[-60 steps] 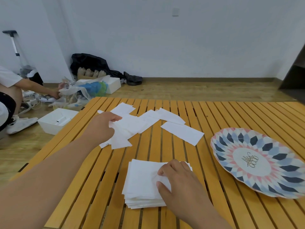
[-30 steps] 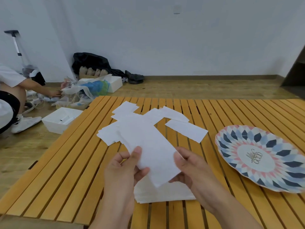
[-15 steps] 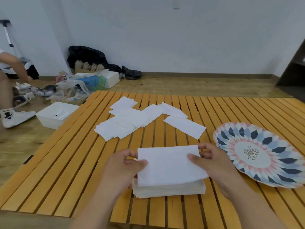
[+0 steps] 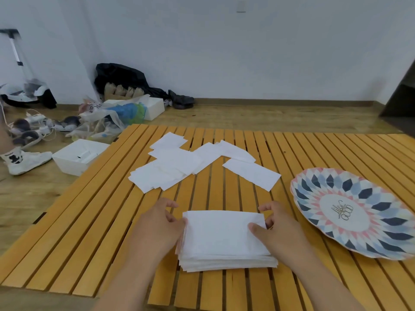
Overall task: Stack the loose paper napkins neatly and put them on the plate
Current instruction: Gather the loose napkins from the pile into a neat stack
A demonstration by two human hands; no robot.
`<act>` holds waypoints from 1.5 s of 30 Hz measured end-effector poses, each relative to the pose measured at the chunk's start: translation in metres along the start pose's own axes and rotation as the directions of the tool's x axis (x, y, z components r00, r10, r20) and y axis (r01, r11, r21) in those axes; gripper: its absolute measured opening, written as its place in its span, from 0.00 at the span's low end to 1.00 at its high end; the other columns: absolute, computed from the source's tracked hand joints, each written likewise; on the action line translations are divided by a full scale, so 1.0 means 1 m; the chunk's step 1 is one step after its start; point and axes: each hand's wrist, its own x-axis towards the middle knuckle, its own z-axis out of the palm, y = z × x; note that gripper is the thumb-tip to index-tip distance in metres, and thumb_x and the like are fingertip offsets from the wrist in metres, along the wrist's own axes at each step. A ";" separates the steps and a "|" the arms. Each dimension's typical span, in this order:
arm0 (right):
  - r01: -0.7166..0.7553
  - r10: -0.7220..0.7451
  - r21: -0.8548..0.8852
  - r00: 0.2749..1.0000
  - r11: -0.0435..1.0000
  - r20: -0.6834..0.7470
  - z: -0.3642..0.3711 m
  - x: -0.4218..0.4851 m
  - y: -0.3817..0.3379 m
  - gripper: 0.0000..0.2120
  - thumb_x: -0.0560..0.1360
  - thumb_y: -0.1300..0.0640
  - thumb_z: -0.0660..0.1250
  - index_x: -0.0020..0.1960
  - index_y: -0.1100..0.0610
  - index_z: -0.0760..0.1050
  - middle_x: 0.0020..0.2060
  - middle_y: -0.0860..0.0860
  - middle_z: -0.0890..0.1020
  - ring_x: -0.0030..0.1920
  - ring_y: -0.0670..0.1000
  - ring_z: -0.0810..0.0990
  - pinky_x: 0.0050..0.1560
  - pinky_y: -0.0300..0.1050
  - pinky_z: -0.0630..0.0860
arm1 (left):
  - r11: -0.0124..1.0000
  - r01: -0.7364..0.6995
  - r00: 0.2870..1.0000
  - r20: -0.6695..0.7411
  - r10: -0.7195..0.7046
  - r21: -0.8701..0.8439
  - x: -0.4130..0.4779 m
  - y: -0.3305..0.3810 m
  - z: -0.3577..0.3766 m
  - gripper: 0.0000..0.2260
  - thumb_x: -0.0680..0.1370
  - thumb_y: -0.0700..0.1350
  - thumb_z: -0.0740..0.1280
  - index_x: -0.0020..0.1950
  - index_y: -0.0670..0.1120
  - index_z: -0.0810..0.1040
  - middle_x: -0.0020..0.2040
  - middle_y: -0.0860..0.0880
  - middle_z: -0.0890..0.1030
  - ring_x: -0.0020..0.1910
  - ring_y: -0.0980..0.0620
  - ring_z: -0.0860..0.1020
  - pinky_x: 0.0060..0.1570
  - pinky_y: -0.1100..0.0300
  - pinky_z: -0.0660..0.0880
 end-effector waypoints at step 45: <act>-0.019 -0.122 0.847 0.988 0.532 0.099 -0.017 -0.031 -0.047 0.16 0.71 0.48 0.65 0.56 0.54 0.76 0.45 0.50 0.85 0.45 0.51 0.85 0.40 0.44 0.74 | 0.201 0.210 0.976 0.195 -0.095 -0.957 -0.049 0.057 -0.008 0.06 0.77 0.37 0.67 0.53 0.42 0.78 0.46 0.46 0.86 0.44 0.50 0.85 0.42 0.61 0.82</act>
